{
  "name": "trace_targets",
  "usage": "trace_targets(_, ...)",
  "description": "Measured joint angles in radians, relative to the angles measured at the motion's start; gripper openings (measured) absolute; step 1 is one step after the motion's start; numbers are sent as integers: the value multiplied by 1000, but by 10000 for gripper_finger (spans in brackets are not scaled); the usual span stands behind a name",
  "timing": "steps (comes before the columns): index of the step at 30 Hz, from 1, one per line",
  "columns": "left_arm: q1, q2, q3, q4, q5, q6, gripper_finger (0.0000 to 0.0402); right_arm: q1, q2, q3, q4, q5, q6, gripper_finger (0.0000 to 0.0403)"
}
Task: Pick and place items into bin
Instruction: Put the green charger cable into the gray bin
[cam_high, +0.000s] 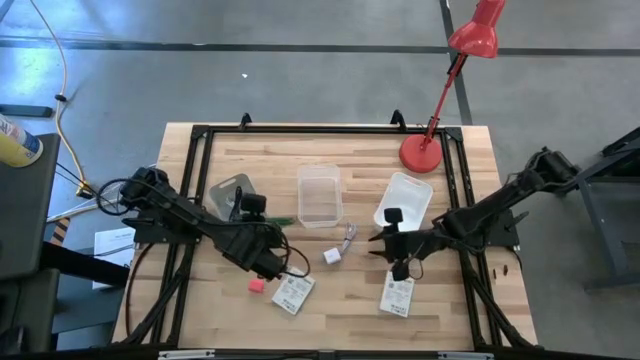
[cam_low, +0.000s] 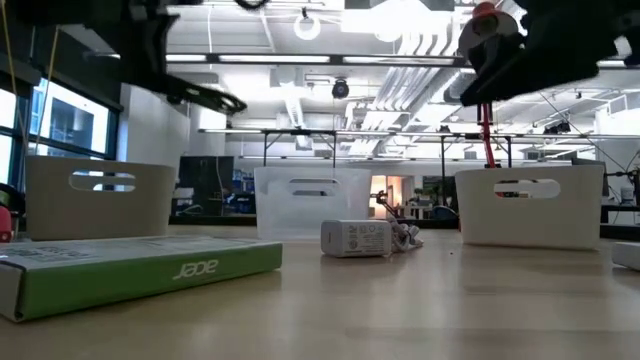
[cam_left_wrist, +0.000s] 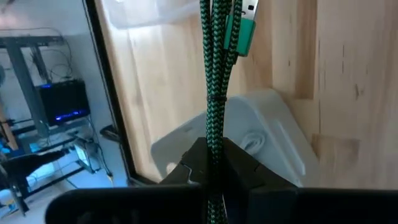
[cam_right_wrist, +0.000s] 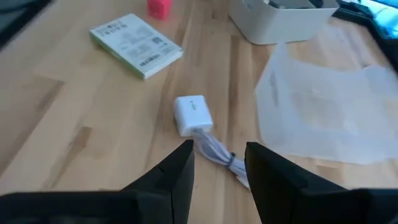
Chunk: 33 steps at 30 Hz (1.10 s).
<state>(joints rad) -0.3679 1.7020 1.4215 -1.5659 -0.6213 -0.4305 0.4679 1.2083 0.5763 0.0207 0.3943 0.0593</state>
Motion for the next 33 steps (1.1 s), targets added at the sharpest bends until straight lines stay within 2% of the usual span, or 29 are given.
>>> trace_targets(4,1,-20,-51,0,12,65,2,-19,8,-54,107,-58,0,133)
trace_targets(9,1,-60,-125,-8,31,109,1,-23,9,-54,133,-74,-13,133)
trace_targets(24,1,-288,-450,-5,26,49,1,-23,9,-54,189,-95,-41,133)
trace_targets(33,2,-330,-496,32,-56,313,6,-23,9,-54,215,-85,-41,133)
